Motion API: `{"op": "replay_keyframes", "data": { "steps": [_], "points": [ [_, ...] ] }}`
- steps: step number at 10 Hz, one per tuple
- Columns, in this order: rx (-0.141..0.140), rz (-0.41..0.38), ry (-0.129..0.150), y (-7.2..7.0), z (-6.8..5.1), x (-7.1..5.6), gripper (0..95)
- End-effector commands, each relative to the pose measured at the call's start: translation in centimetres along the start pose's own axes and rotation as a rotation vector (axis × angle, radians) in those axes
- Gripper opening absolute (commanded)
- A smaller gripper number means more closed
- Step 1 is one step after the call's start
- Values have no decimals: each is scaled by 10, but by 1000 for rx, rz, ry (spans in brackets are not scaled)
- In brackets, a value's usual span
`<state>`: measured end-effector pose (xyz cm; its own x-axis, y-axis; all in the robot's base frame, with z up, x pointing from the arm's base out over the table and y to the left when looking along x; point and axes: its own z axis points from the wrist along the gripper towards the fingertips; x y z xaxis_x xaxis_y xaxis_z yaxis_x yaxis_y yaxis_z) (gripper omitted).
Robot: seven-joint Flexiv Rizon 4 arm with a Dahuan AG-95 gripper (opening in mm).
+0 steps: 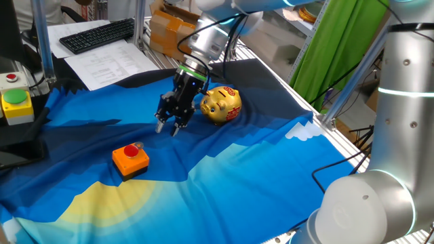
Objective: Drop coins into a piggy bank
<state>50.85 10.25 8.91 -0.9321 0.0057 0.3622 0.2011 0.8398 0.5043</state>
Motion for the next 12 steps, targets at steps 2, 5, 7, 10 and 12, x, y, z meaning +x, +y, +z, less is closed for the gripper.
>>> {"op": "replay_keyframes", "data": {
  "steps": [2,5,7,10,12],
  "points": [
    [-128,53,-17,0,0,0,570],
    [-167,71,-20,4,5,-2,570],
    [-178,87,-23,12,14,-5,570],
    [-200,97,-21,16,27,-10,570],
    [-208,110,-25,21,33,-11,570]
  ]
}}
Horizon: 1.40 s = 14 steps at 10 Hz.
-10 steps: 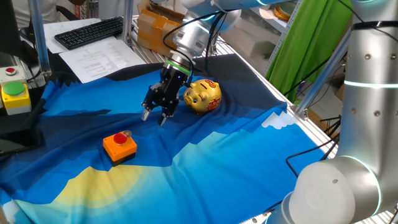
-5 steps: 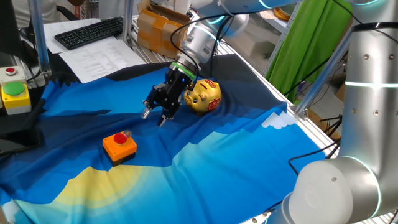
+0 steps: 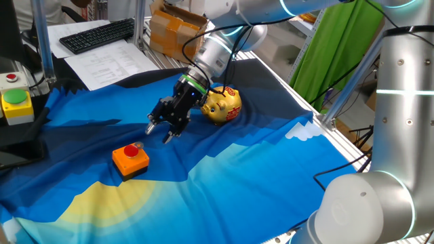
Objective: Drop coins into a piggy bank
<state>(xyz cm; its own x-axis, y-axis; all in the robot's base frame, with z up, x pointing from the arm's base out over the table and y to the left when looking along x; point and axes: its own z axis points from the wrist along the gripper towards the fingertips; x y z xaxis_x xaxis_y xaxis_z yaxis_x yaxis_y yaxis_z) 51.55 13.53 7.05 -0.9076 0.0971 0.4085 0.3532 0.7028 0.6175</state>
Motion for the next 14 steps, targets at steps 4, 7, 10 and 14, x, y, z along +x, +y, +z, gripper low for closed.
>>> {"op": "replay_keyframes", "data": {
  "steps": [4,7,10,14],
  "points": [
    [-25,16,2,8,15,2,380],
    [-40,1,-1,10,20,2,380],
    [-71,-18,14,14,27,2,380],
    [-75,-29,19,19,32,3,380]
  ]
}}
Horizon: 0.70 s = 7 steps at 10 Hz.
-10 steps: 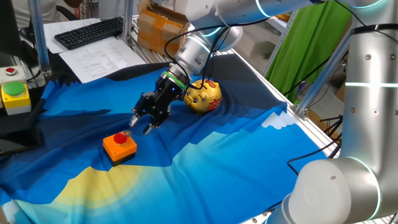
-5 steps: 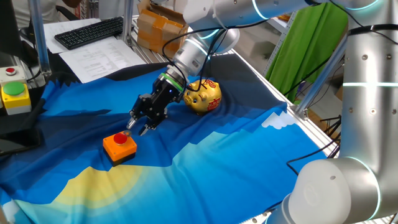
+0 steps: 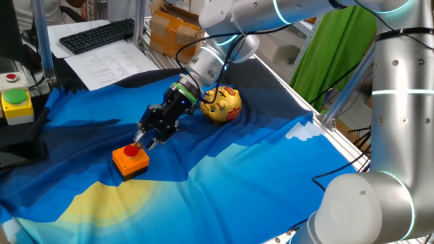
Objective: Drop coins into a piggy bank
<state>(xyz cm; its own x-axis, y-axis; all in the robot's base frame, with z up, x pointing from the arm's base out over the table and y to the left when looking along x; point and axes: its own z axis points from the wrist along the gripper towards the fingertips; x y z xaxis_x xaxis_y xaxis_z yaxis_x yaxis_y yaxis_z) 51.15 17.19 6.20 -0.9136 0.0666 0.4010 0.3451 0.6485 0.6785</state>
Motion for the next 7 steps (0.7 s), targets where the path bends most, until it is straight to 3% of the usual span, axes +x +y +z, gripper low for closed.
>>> {"op": "replay_keyframes", "data": {
  "steps": [1,7],
  "points": [
    [1,-4,3,0,0,0,380],
    [-4,-11,5,-1,2,-2,380]
  ]
}}
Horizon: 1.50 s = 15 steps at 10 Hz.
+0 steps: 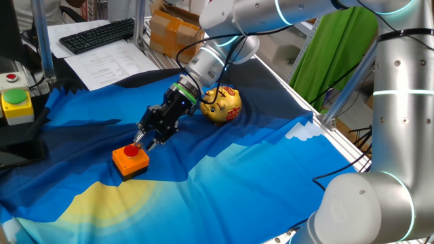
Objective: Drop coins into a piggy bank
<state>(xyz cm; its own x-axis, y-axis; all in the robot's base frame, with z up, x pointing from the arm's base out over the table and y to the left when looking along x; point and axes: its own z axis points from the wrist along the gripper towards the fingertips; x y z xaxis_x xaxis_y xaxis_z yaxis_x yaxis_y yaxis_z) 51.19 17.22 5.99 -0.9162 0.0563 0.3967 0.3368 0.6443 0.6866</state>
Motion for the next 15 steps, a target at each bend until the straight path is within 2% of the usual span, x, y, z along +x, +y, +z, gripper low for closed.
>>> {"op": "replay_keyframes", "data": {
  "steps": [1,4,5,12,13,14,15],
  "points": [
    [1,-2,1,0,0,-1,380],
    [0,-11,3,0,0,-2,380],
    [0,-12,3,1,-1,-2,190],
    [-6,-13,5,-1,1,-3,190],
    [-12,-14,8,-1,1,-3,0],
    [-24,-11,14,-1,1,-3,0],
    [-25,-10,17,-1,1,-3,0]
  ]
}}
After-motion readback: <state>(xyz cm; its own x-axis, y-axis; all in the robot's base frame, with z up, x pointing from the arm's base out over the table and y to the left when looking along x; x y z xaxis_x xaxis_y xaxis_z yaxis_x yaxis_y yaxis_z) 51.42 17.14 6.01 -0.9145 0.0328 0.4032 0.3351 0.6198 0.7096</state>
